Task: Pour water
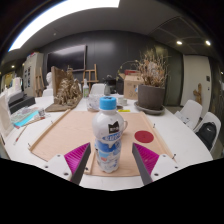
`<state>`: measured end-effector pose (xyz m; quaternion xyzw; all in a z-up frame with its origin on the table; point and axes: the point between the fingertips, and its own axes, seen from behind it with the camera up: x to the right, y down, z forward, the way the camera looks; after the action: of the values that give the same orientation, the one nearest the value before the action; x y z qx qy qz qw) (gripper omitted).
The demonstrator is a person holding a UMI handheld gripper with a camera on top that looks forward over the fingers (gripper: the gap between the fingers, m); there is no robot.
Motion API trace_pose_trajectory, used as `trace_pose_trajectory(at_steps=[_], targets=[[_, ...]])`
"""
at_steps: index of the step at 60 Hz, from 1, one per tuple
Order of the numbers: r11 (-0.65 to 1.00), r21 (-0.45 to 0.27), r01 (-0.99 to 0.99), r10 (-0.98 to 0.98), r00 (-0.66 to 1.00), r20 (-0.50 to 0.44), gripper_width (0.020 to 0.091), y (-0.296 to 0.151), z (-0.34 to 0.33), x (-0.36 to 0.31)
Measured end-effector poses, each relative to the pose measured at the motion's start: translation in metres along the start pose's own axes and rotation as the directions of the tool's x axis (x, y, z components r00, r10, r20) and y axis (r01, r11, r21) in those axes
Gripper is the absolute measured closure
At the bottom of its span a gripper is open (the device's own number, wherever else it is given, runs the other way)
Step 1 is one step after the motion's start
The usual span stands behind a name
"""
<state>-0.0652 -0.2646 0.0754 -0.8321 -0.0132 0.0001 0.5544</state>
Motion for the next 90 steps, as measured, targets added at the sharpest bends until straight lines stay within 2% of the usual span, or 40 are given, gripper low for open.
trace_pose_trajectory(at_steps=[6, 8, 12, 13, 15, 26, 36, 42, 51, 58, 65, 73, 83, 90], targets=[[1.0, 0.018, -0.011, 0.012, 1.0, -0.027, 0.0319, 0.006, 0.027, -0.003], [1.0, 0.022, -0.021, 0.022, 0.999, -0.037, 0.0378, 0.006, 0.034, -0.003], [0.998, 0.04, -0.043, 0.044, 0.999, -0.031, 0.0563, 0.003, 0.04, -0.004], [0.998, 0.046, -0.048, 0.049, 0.998, -0.031, 0.059, 0.003, 0.04, -0.004], [0.997, 0.051, -0.051, 0.053, 0.998, -0.037, 0.0597, 0.002, 0.041, -0.002], [0.998, 0.057, -0.04, 0.044, 0.996, -0.073, 0.0748, 0.002, 0.042, 0.001], [0.999, 0.035, -0.011, 0.013, 0.997, -0.075, 0.0748, -0.005, 0.04, 0.001], [0.998, 0.044, 0.036, -0.031, 0.994, -0.108, 0.0747, -0.028, 0.03, 0.015], [0.976, 0.026, 0.214, -0.203, 0.952, -0.228, 0.0748, -0.075, 0.026, 0.073], [0.892, -0.056, 0.448, -0.438, 0.828, -0.35, 0.0747, -0.108, 0.037, 0.12], [0.719, -0.127, 0.683, -0.665, 0.625, -0.409, 0.0746, -0.138, 0.057, 0.141], [0.383, -0.209, 0.9, -0.866, 0.27, -0.422, 0.0747, -0.157, 0.082, 0.141], [0.043, -0.313, 0.949, -0.922, -0.083, -0.377, 0.0749, -0.157, 0.113, 0.135], [-0.139, -0.335, 0.932, -0.909, -0.255, -0.331, 0.0751, -0.148, 0.129, 0.126]])
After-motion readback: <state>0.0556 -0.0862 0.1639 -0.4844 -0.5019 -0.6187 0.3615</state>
